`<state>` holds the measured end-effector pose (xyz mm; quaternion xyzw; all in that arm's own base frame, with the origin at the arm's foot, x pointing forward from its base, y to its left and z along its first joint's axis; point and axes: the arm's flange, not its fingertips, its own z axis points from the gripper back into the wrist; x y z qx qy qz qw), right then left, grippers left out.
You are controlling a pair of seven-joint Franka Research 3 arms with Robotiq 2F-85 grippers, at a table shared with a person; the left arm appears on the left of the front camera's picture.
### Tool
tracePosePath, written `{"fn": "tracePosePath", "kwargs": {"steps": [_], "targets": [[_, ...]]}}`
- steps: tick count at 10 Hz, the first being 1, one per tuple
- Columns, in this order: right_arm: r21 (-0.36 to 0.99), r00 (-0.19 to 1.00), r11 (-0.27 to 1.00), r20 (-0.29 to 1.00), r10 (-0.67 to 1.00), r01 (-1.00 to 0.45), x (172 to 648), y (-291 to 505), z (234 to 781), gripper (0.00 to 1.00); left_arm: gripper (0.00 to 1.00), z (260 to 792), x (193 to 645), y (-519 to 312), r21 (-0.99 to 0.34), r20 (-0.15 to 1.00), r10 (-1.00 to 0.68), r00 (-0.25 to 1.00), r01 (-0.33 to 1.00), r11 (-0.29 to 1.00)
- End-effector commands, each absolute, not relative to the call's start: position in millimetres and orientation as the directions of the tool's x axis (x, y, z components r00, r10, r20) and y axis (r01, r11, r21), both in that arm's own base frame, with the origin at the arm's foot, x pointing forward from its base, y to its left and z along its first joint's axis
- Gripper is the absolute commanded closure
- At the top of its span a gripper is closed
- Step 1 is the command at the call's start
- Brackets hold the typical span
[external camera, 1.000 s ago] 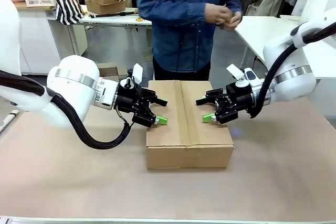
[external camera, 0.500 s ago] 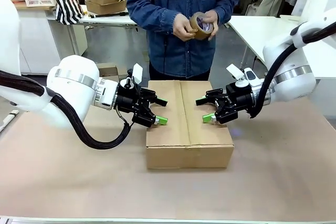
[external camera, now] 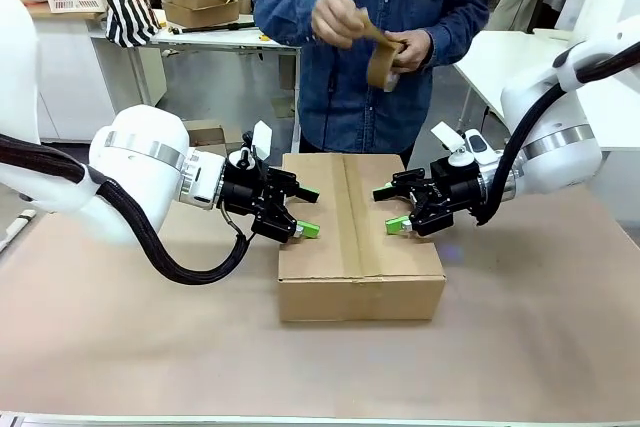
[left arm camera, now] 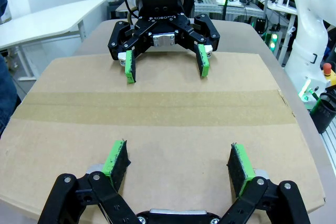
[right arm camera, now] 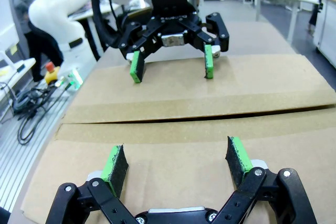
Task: Pack the gift set into the box.
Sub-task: Press and hold the closed box until the human finishes sealing it.
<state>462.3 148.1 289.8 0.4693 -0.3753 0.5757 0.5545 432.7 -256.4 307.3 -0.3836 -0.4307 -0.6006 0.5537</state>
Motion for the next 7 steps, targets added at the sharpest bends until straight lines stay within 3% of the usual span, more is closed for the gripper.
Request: {"fn": "tracePosePath", "kwargs": {"steps": [1,7], "targets": [[0.083,0.053,-0.087,0.952,0.302,-0.993,460.5,149.3,289.6,0.00,0.00,303.8,432.3,-255.1,0.091,0.938,-0.333,-0.092,0.996,-0.018],[0.083,0.053,-0.087,0.952,0.302,-0.993,460.5,149.3,289.6,0.00,0.00,303.8,432.3,-255.1,0.091,0.938,-0.333,-0.092,0.996,-0.018]]}}
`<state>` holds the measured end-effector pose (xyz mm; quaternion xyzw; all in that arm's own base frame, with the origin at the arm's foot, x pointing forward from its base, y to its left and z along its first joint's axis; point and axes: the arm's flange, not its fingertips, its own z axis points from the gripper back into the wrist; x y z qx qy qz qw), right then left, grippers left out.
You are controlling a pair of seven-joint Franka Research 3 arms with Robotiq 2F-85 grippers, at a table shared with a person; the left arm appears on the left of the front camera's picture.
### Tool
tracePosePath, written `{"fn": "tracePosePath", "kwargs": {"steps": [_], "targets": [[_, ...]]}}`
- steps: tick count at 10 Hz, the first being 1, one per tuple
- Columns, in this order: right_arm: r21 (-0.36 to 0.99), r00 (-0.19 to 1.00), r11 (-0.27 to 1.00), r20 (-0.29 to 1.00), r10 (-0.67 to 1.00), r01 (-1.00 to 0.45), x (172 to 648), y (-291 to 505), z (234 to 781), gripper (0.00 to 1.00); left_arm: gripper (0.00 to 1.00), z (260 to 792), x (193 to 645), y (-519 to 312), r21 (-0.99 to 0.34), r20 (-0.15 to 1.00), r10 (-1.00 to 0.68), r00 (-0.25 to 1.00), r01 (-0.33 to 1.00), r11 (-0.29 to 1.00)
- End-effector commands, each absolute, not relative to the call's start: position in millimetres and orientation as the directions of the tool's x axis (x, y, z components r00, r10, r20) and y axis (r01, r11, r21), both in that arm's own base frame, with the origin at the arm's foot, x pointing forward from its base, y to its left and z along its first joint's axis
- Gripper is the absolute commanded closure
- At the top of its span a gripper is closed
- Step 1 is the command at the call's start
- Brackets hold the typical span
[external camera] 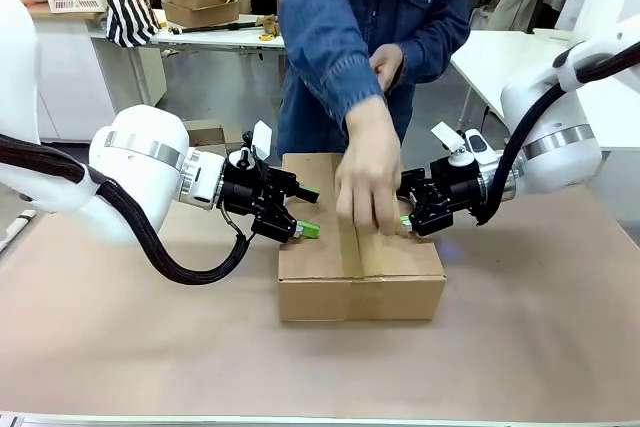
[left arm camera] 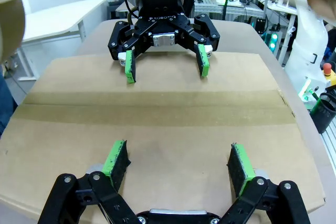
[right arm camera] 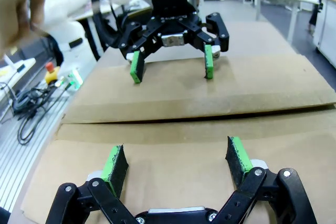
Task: Pack the gift set into the box.
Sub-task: Press and hold the closed box until the human finishes sealing it.
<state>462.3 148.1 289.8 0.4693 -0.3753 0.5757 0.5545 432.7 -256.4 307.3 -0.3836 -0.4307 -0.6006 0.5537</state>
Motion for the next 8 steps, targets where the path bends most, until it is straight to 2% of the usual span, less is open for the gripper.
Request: {"fn": "tracePosePath", "kwargs": {"steps": [1,8], "targets": [[0.083,0.053,-0.087,0.952,0.302,-0.993,460.5,149.3,289.6,0.00,0.00,303.8,432.3,-255.1,0.091,0.938,-0.333,-0.092,0.996,-0.018],[0.083,0.053,-0.087,0.952,0.302,-0.993,460.5,149.3,289.6,0.00,0.00,303.8,432.3,-255.1,0.091,0.938,-0.333,-0.092,0.996,-0.018]]}}
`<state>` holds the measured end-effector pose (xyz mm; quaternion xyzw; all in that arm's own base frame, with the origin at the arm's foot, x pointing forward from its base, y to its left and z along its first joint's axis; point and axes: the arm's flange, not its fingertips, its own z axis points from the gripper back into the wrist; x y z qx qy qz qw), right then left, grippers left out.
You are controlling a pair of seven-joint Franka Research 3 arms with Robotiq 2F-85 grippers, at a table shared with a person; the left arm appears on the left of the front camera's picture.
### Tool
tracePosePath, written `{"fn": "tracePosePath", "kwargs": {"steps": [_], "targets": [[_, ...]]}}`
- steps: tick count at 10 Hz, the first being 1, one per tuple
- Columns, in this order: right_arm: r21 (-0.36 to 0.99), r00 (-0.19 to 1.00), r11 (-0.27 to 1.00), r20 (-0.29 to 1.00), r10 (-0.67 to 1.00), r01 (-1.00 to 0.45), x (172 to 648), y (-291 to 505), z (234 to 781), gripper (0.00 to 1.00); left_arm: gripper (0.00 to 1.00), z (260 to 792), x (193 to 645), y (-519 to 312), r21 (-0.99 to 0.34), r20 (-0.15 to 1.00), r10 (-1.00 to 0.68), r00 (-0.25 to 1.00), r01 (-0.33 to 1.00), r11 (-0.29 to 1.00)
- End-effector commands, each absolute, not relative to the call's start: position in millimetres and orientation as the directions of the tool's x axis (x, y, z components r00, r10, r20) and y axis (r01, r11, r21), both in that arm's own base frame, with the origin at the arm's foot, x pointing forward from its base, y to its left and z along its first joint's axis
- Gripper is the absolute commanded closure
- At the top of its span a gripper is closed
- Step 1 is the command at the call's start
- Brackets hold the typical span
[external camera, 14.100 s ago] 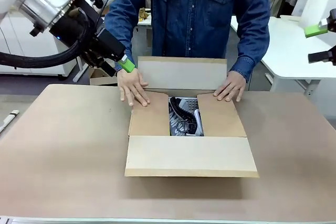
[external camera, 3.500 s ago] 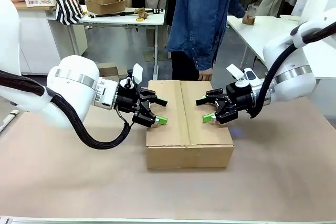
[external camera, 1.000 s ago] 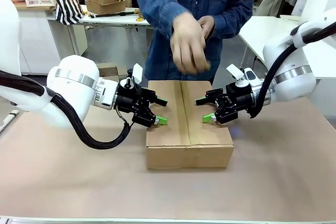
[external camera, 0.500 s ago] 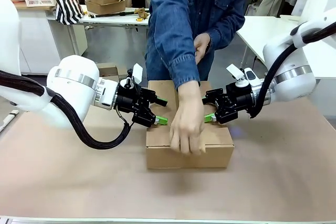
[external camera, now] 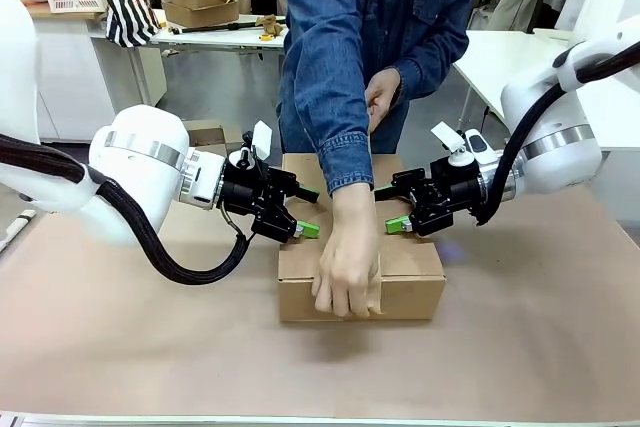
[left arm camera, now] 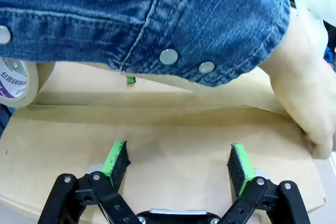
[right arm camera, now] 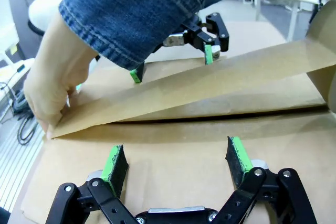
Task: Pack the gift set into the box.
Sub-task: Press and hold the closed box until the human finishes sealing it.
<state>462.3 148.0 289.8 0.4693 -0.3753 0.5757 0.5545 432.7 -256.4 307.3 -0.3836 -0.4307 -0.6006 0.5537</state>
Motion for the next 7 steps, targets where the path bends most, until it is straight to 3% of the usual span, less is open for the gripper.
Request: {"fn": "tracePosePath", "kwargs": {"steps": [1,7], "targets": [[0.083,0.053,-0.087,0.952,0.302,-0.993,460.5,149.3,289.6,0.00,0.00,303.8,432.3,-255.1,0.091,0.938,-0.333,-0.092,0.996,-0.018],[0.083,0.053,-0.087,0.952,0.302,-0.993,460.5,149.3,289.6,0.00,0.00,303.8,432.3,-255.1,0.091,0.938,-0.333,-0.092,0.996,-0.018]]}}
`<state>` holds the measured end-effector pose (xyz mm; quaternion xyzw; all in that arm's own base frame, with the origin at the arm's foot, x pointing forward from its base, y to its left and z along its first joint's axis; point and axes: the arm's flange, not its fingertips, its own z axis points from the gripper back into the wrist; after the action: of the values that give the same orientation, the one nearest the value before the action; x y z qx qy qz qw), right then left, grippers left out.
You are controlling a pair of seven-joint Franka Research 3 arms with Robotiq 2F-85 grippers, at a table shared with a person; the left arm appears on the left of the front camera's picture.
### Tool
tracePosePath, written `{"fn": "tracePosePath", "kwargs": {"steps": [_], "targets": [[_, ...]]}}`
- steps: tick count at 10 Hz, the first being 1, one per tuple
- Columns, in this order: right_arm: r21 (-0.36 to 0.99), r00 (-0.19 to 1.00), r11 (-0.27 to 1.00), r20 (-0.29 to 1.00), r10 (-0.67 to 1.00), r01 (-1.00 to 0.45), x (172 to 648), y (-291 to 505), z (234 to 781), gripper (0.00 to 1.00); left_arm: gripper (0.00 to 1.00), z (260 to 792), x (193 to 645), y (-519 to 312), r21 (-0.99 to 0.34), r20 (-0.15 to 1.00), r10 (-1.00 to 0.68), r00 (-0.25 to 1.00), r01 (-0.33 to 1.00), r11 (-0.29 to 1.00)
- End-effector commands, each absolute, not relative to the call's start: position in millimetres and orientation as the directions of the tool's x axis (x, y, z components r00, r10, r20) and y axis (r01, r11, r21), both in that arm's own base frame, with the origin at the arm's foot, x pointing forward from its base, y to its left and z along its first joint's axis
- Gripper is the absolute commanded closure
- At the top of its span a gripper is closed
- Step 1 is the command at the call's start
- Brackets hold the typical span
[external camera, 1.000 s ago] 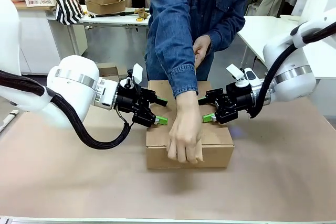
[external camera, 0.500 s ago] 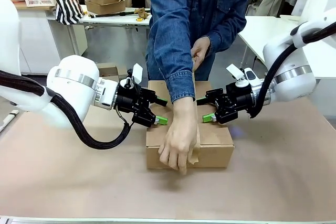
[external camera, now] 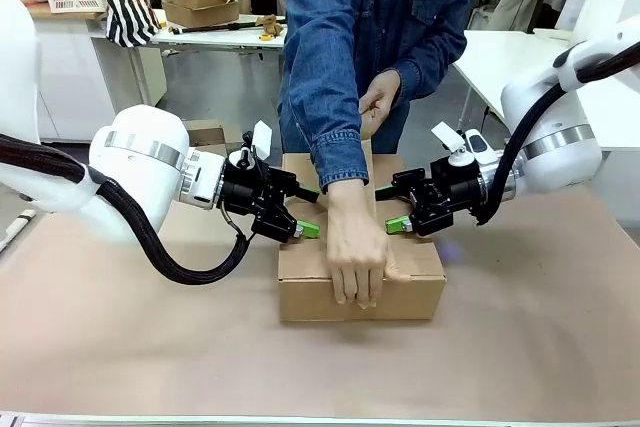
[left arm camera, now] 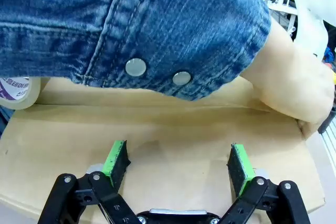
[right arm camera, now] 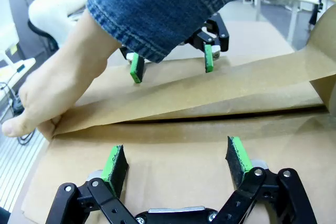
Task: Pack the gift set into the box.
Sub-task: Press and hold the closed box until the human finishes sealing it.
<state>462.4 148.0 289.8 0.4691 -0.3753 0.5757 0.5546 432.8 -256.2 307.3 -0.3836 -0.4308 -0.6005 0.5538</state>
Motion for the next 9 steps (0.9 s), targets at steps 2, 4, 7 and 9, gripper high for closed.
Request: {"fn": "tracePosePath", "kwargs": {"steps": [2,4,7,9], "targets": [[0.083,0.053,-0.087,0.952,0.302,-0.993,460.5,149.3,289.6,0.00,0.00,303.8,432.3,-255.1,0.091,0.938,-0.333,-0.092,0.996,-0.018],[0.083,0.053,-0.087,0.952,0.302,-0.993,460.5,149.3,289.6,0.00,0.00,303.8,432.3,-255.1,0.091,0.938,-0.333,-0.092,0.996,-0.018],[0.083,0.053,-0.087,0.952,0.302,-0.993,460.5,149.3,289.6,0.00,0.00,303.8,432.3,-255.1,0.091,0.938,-0.333,-0.092,0.996,-0.018],[0.083,0.053,-0.087,0.952,0.302,-0.993,460.5,149.3,289.6,0.00,0.00,303.8,432.3,-255.1,0.091,0.938,-0.333,-0.092,0.996,-0.018]]}}
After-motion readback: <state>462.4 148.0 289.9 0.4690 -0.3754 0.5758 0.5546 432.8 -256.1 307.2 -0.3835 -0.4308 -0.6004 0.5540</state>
